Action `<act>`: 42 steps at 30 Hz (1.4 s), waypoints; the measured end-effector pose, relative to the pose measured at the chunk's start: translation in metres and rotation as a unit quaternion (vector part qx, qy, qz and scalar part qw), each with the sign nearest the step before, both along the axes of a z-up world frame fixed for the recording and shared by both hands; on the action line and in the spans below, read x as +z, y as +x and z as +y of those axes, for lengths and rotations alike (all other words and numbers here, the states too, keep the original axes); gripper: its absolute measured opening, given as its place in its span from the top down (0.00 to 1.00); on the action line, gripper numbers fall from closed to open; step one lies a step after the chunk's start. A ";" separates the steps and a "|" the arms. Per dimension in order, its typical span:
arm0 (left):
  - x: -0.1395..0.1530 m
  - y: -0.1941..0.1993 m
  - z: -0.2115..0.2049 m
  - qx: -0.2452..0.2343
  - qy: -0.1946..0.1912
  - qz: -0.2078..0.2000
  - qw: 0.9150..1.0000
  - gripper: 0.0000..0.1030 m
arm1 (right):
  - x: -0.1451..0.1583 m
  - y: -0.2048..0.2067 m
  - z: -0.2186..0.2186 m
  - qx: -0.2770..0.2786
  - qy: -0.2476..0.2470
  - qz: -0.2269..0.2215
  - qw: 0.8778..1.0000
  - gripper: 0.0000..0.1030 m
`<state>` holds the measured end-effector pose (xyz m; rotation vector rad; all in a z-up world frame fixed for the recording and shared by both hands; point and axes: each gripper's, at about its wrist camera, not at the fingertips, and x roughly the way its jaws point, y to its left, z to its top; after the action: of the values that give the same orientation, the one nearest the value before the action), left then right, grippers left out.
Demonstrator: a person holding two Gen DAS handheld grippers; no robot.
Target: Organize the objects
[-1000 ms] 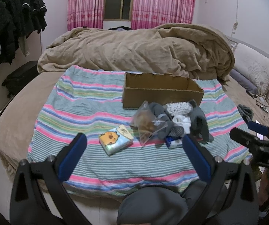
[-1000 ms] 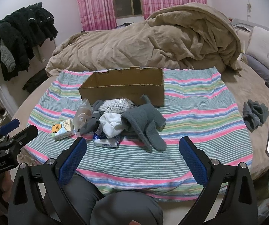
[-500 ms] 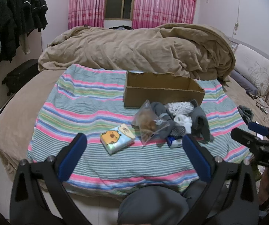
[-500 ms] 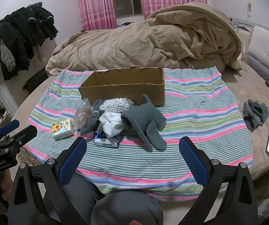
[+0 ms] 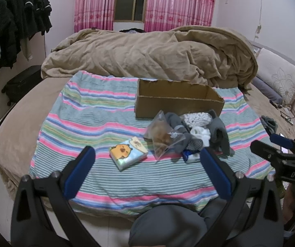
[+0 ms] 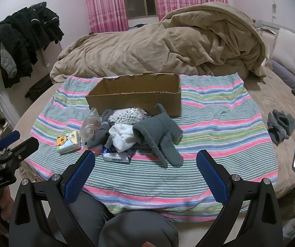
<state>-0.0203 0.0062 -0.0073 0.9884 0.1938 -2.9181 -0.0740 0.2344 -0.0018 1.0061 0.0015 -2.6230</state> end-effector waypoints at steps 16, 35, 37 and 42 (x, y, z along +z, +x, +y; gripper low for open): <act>-0.035 -0.032 -0.011 0.014 -0.001 -0.037 0.999 0.00 | -0.018 -0.027 0.002 -0.005 -0.001 -0.020 1.000 0.03; -0.107 -0.089 -0.042 -0.006 -0.033 -0.101 0.994 0.01 | -0.070 -0.098 0.010 -0.013 -0.033 -0.069 0.997 0.03; -0.112 -0.096 -0.042 -0.012 -0.036 -0.106 0.994 0.02 | -0.072 -0.104 0.006 -0.003 -0.040 -0.068 0.997 0.03; -0.116 -0.104 -0.041 -0.030 -0.035 -0.107 0.993 0.22 | -0.075 -0.113 -0.002 0.015 -0.049 -0.061 0.997 0.21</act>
<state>-0.1245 -0.0348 -0.1236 1.3051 0.0517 -2.8204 -0.1866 0.2324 -0.0765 1.1215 -0.1382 -2.5042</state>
